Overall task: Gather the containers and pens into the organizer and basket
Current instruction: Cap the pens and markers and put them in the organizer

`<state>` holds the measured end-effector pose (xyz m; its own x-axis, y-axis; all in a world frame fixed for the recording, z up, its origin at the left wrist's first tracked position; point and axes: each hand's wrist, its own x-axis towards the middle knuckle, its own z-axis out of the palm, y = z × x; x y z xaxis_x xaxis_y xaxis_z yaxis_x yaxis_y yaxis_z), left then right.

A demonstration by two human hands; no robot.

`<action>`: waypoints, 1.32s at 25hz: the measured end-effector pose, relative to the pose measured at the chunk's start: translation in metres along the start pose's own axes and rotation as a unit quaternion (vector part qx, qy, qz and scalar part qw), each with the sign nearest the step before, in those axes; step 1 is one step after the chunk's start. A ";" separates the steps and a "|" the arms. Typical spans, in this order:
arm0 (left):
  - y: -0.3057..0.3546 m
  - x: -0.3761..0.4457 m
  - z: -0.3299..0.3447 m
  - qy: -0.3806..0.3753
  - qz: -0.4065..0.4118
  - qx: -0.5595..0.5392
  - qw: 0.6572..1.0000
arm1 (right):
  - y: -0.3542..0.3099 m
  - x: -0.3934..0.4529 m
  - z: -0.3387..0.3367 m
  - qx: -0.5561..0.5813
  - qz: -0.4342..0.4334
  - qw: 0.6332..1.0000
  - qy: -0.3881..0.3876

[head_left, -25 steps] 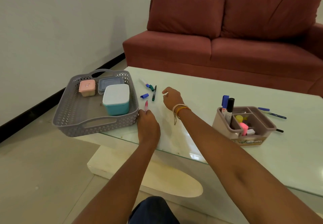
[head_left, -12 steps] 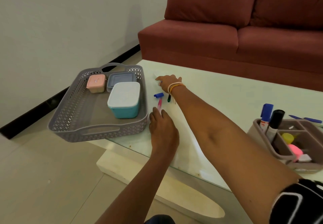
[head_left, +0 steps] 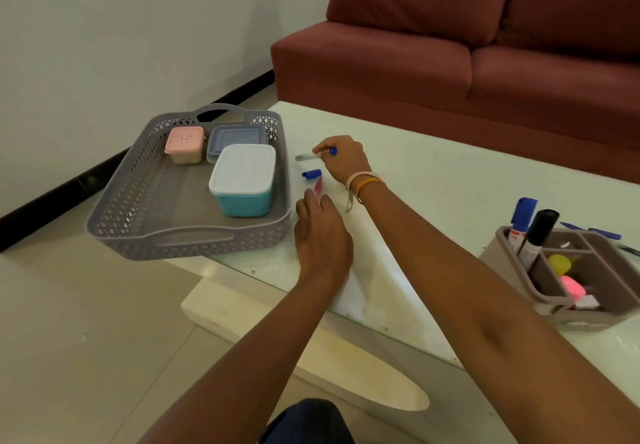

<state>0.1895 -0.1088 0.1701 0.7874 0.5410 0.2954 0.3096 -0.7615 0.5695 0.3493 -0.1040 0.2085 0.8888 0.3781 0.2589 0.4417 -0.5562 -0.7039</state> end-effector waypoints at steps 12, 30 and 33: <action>0.000 0.004 0.005 0.128 0.035 -0.028 0.991 | -0.012 -0.006 0.001 -0.139 -0.046 0.982 -0.116; -0.001 -0.044 -0.020 -0.070 0.003 -0.410 0.909 | -0.016 -0.189 -0.071 0.426 0.288 0.856 0.046; -0.007 -0.042 -0.024 -0.118 -0.003 -0.443 0.889 | -0.013 -0.189 -0.083 0.467 0.302 0.830 0.032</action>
<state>0.1411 -0.1181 0.1724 0.9095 0.3746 0.1802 -0.1443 -0.1219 0.9820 0.1857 -0.2301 0.2234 0.9312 0.1830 -0.3152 -0.3489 0.1980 -0.9160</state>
